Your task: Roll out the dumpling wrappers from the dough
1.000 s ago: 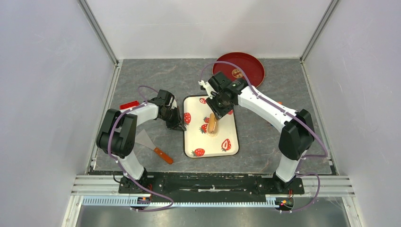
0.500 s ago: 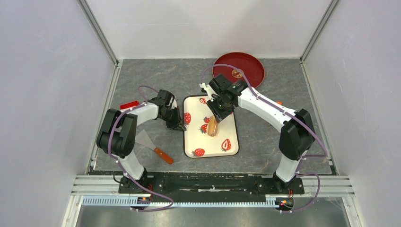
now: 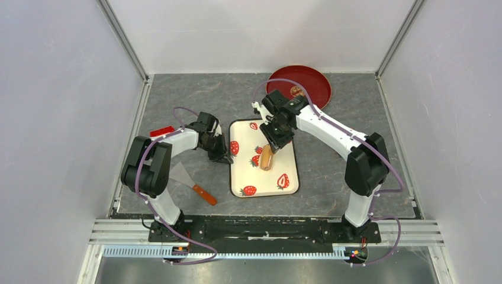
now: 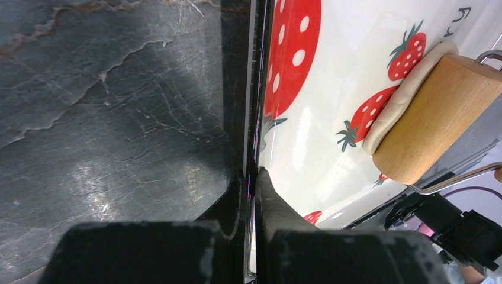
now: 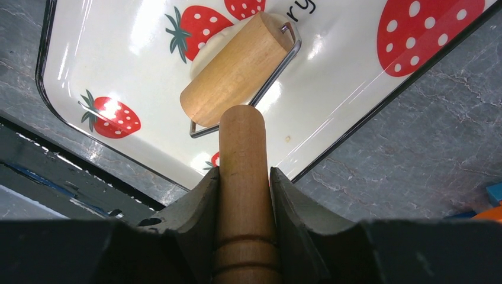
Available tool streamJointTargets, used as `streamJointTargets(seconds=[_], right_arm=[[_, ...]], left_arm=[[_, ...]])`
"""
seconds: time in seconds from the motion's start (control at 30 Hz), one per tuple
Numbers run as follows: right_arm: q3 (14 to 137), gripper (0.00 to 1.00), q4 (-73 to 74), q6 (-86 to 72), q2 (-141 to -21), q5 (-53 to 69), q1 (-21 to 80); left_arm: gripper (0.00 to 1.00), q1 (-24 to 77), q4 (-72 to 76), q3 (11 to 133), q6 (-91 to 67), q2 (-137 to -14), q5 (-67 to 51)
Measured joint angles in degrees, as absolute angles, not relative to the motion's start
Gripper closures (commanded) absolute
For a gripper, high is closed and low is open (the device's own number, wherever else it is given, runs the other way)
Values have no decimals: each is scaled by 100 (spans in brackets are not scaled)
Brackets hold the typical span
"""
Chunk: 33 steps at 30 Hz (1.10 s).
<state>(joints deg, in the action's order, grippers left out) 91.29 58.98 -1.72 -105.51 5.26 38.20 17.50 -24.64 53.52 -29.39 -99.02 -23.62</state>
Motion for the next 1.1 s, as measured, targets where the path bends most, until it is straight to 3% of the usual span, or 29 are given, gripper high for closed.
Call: streamJointTargets(seconds=[1.1], right_arm=[[8606, 100, 5494, -191, -10392, 775, 3750]], left_arm=[[98, 1798, -2523, 5395, -2939, -9902, -2276]])
